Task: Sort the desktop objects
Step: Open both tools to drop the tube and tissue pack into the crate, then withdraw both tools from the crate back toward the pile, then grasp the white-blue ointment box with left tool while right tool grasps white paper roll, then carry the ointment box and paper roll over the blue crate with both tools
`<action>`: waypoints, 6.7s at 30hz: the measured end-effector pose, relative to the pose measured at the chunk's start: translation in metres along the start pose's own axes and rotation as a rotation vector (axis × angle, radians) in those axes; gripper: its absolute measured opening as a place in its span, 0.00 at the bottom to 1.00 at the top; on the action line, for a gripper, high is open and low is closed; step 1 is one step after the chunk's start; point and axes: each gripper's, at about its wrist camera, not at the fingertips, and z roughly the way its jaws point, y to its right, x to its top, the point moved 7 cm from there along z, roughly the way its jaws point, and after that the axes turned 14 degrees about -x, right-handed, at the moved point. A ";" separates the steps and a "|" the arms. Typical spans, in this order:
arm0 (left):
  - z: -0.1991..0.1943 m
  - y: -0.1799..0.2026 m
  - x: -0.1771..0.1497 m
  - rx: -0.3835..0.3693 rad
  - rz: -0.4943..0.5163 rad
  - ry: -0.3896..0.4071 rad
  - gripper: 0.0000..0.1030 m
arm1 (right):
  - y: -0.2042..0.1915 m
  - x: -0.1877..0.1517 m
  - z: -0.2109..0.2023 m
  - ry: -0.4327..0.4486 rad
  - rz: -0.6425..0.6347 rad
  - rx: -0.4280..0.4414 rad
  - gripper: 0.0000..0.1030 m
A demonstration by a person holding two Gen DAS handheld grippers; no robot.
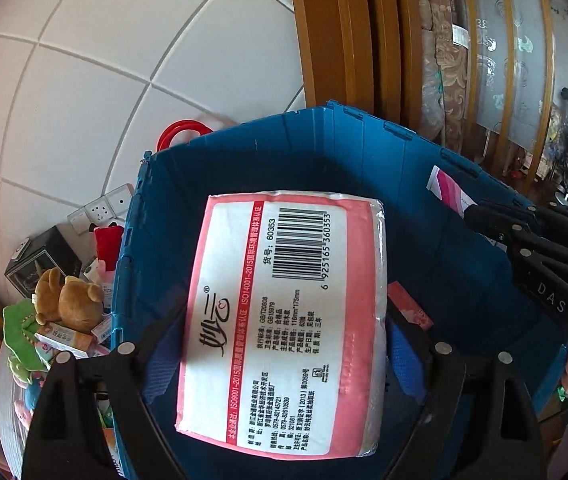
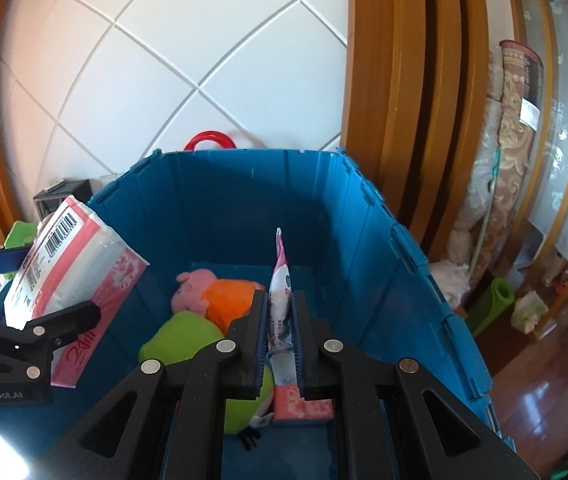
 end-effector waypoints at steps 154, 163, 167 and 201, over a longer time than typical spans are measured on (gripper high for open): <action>-0.110 -0.513 -0.495 0.403 -0.821 -0.217 0.37 | -0.441 -0.249 0.061 -0.608 -0.390 0.206 0.49; -0.182 -0.480 -0.388 0.435 -0.632 0.014 0.37 | -0.417 -0.183 0.000 -0.472 -0.289 0.279 0.48; -0.193 -0.453 -0.326 0.379 -0.553 0.099 0.37 | -0.401 -0.121 -0.040 -0.318 -0.228 0.293 0.48; 0.085 -0.051 0.046 -0.120 -0.239 -0.273 0.37 | -0.012 0.056 0.083 -0.284 -0.143 -0.012 0.49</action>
